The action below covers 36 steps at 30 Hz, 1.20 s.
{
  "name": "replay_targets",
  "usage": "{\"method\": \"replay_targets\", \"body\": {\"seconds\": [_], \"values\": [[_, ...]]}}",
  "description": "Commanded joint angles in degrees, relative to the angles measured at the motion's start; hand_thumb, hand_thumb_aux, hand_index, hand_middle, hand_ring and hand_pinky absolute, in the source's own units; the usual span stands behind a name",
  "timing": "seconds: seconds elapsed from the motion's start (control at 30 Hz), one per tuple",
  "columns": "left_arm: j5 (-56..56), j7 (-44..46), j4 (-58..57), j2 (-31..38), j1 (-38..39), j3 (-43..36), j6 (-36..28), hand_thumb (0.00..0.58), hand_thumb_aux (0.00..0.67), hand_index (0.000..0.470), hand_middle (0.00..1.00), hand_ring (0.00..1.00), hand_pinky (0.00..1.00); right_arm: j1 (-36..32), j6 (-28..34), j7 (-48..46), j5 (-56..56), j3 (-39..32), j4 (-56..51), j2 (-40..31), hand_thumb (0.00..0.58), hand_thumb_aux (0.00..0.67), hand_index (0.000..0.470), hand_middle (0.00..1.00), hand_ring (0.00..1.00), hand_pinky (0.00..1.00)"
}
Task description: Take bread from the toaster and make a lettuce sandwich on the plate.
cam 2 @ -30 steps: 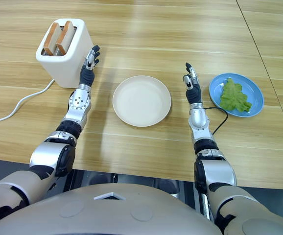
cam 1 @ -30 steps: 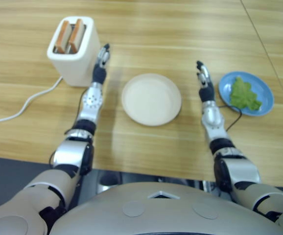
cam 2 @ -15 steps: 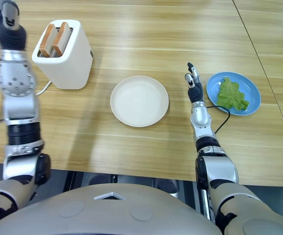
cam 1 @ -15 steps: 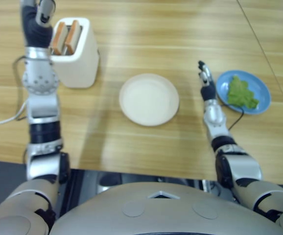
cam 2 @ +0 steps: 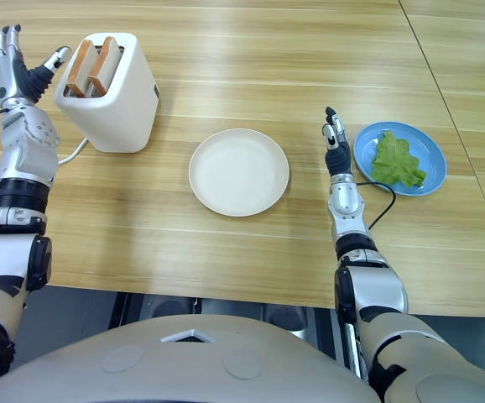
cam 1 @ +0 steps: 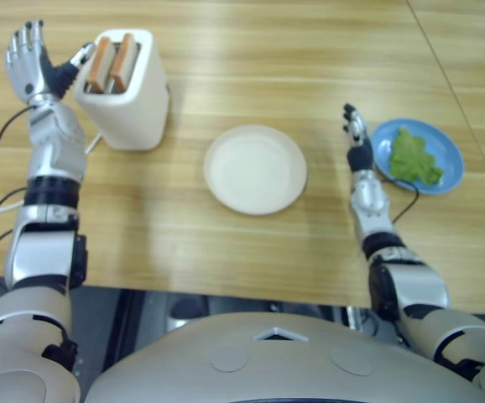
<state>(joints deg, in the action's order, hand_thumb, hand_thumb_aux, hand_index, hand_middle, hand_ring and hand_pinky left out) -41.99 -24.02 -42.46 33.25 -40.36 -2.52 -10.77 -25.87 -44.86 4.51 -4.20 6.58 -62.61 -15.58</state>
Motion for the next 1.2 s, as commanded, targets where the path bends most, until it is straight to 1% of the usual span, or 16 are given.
{"method": "replay_targets", "body": {"seconds": [0.03,0.17,0.47,0.7,0.73,0.77,0.8,0.83,0.87,1.07,1.2], "values": [[0.38,0.64,-4.48,0.09,-2.14,-2.57,-0.91,0.000,0.000,0.000,0.00,0.00,0.00,0.68,0.74,-0.45,0.67,0.38,-0.47,0.49,0.000,0.000,0.000,0.00,0.00,0.00],[0.72,1.04,-5.22,-0.28,-1.63,-4.21,-2.79,0.000,0.000,0.000,0.00,0.00,0.00,0.63,1.16,-0.39,0.74,0.67,-0.75,-0.06,0.000,0.000,0.000,0.00,0.00,0.00],[0.12,1.33,-2.25,0.46,3.04,-6.98,-7.17,0.000,0.000,0.000,0.00,0.00,0.00,0.87,1.49,-0.30,0.81,0.91,-0.64,-0.61,0.000,0.000,0.000,0.00,0.00,0.00],[0.54,1.37,-4.32,0.49,3.14,-8.17,-7.03,0.000,0.000,0.000,0.00,0.00,0.00,1.08,1.60,-0.53,0.93,1.02,-0.57,-0.43,0.000,0.000,0.000,0.00,0.00,0.00],[0.86,1.43,-4.40,0.39,3.02,-8.04,-6.86,0.410,0.307,0.211,0.00,0.00,0.00,1.16,1.61,-0.54,0.92,1.03,-0.54,-0.41,0.000,0.000,0.000,0.00,0.00,0.00],[1.20,1.39,-4.45,0.26,2.86,-7.90,-6.58,0.520,0.455,0.312,0.00,0.00,0.00,1.27,1.60,-0.53,0.92,1.05,-0.48,-0.41,0.000,0.000,0.000,0.00,0.00,0.00],[1.61,1.26,-4.29,0.11,2.76,-7.68,-6.06,0.580,0.670,0.460,0.00,0.00,0.00,1.37,1.61,-0.51,0.91,1.06,-0.46,-0.42,0.000,0.000,0.000,0.00,0.00,0.00],[1.70,0.02,-2.70,0.00,2.95,-7.37,-5.77,0.580,0.670,0.460,0.00,0.00,0.00,1.43,1.76,-0.47,0.86,1.05,-0.56,-0.45,0.000,0.000,0.000,0.00,0.00,0.00],[1.71,-0.91,-1.49,-0.05,3.13,-7.17,-5.65,0.580,0.670,0.460,1.00,1.00,1.00,1.45,1.87,-0.46,0.82,1.03,-0.64,-0.48,0.000,0.000,0.000,0.00,0.00,0.00],[-0.52,-5.42,6.72,0.96,4.57,-7.68,-4.34,0.580,0.670,0.460,1.00,1.00,1.00,1.68,2.40,-0.32,0.67,0.95,-0.97,-0.40,0.000,0.000,0.000,0.00,0.00,0.00],[-1.52,-8.57,13.22,1.95,7.05,-5.75,-4.92,0.580,0.670,0.460,1.00,1.00,1.00,1.61,3.77,-0.63,0.11,0.28,-1.51,-0.02,0.000,0.000,0.000,0.00,0.00,0.00]]}}
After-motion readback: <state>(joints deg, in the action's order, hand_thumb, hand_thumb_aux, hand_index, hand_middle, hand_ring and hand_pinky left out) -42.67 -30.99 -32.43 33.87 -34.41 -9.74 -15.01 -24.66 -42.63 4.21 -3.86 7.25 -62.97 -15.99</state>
